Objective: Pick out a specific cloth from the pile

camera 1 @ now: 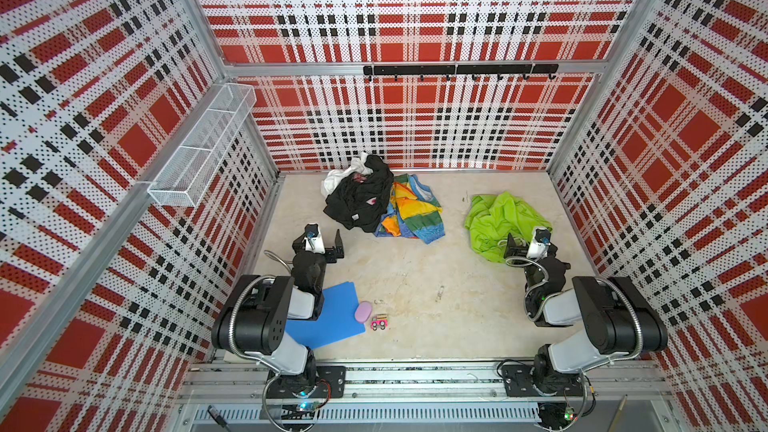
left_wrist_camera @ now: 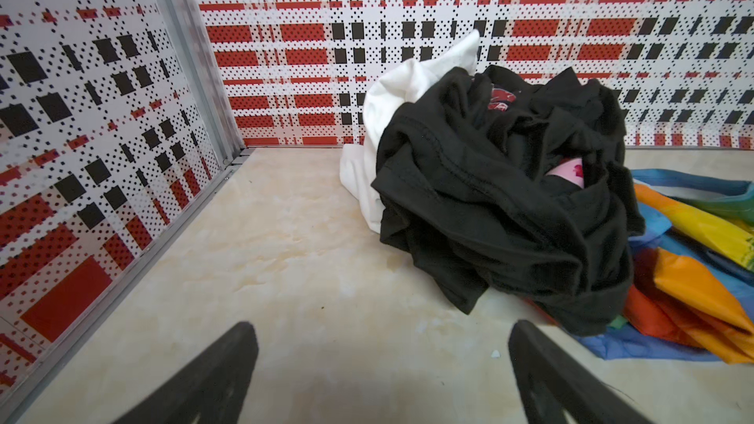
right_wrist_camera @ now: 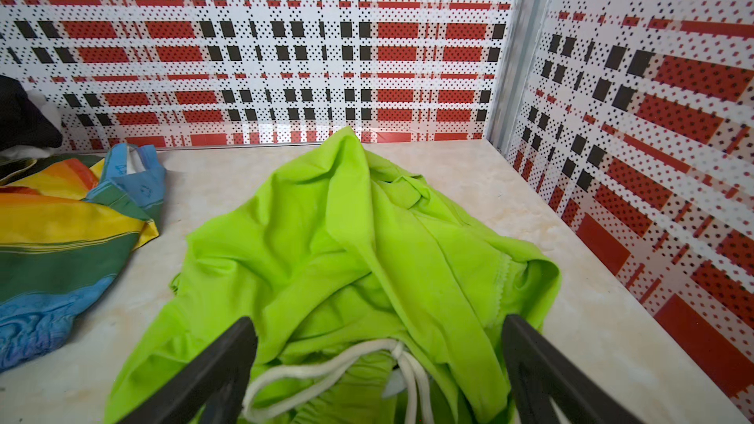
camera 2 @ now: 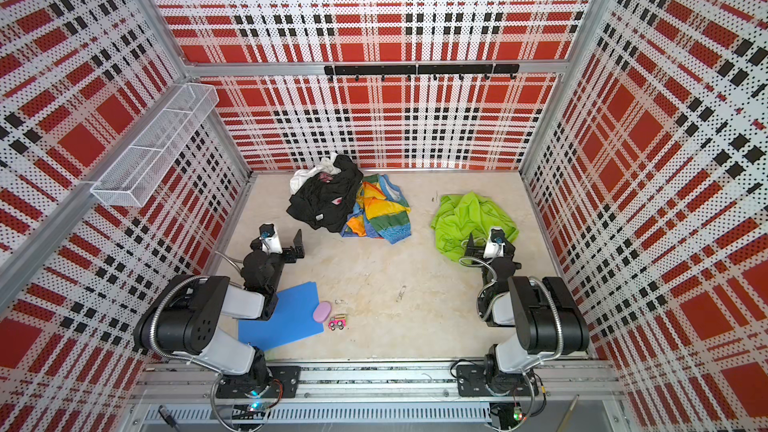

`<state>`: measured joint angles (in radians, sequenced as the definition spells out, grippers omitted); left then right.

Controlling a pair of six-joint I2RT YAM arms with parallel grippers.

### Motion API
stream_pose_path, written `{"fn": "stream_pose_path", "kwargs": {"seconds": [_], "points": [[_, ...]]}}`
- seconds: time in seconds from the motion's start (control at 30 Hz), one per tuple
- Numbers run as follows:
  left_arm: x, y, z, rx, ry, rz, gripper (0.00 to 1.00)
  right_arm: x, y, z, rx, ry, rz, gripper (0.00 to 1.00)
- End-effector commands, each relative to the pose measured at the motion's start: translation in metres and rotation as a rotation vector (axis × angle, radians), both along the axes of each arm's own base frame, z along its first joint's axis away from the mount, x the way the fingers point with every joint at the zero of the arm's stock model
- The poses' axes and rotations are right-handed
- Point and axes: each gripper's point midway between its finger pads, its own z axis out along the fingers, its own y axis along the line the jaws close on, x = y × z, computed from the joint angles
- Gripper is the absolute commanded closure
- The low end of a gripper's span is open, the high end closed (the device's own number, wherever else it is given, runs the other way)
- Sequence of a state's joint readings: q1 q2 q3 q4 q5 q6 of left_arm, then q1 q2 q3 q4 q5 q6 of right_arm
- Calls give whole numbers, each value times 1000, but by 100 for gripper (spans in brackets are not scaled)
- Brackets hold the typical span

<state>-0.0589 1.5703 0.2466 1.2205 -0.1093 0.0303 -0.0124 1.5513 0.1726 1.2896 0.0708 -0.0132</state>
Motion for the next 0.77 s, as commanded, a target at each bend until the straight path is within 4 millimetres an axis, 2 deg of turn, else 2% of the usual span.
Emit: {"fn": "stream_pose_path", "kwargs": {"seconds": [0.0,0.1,0.23,0.73], "points": [[3,7,8,16,-33,54,1,10,6,18,-19,-57,35,0],[3,8,9,14,-35,52,1,16,-2,16,0,-34,-16,0],[0,-8,9,18,-42,-76,1,22,-3,11,-4,-2,-21,0],[3,-6,8,17,-31,-70,1,22,-2,12,-7,-1,-20,0]]}}
